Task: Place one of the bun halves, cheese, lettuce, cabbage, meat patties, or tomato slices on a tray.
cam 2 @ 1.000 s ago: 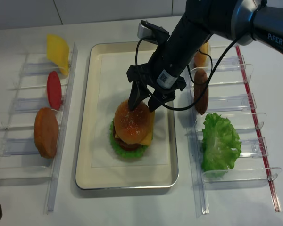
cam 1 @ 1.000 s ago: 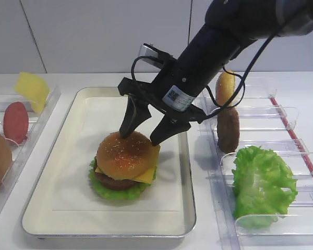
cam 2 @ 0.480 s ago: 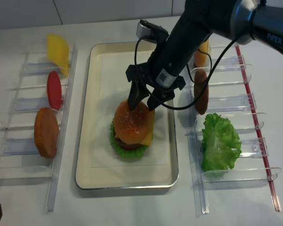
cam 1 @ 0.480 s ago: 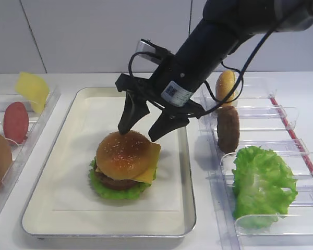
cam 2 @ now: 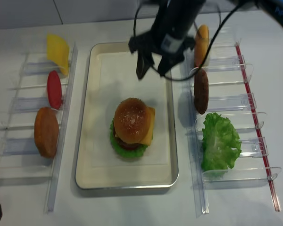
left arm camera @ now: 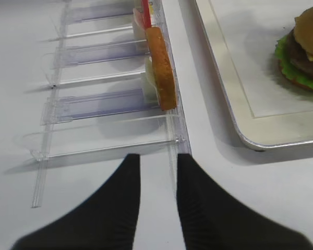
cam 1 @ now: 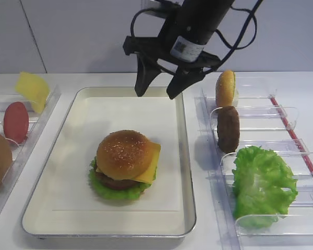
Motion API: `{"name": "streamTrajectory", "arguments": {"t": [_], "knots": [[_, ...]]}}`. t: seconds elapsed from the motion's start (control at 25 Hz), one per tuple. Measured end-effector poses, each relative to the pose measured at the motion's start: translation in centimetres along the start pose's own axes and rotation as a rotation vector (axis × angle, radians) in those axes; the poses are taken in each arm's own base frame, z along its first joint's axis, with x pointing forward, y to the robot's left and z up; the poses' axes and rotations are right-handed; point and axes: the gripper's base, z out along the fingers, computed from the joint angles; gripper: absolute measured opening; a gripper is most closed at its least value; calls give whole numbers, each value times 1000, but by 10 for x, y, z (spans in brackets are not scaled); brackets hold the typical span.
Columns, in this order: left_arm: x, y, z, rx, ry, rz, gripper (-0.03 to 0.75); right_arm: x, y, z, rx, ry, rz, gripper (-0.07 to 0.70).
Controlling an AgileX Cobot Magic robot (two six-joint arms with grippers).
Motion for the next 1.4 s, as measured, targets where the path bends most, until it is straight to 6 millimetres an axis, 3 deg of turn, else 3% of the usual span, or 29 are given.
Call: {"name": "streamTrajectory", "arguments": {"t": [0.16,0.32,0.52,0.64,0.84,0.96,1.4], "knots": [[0,0,0,0,0,0,171,2,7,-25,51,-56,-17,461],[0,0,0,0,0,0,171,12,7,-66,223,-150,-50,451],[0,0,0,0,0,0,171,36,13,-131,414,-305,-116,451],[0,0,0,0,0,0,171,59,17,-159,465,-367,-137,451],[0,0,0,0,0,0,171,117,16,-181,496,-388,-142,451],[0,0,0,0,0,0,171,167,14,-192,492,-415,-134,451],[0,0,0,0,0,0,171,347,-15,-194,490,-659,-160,450]]}}
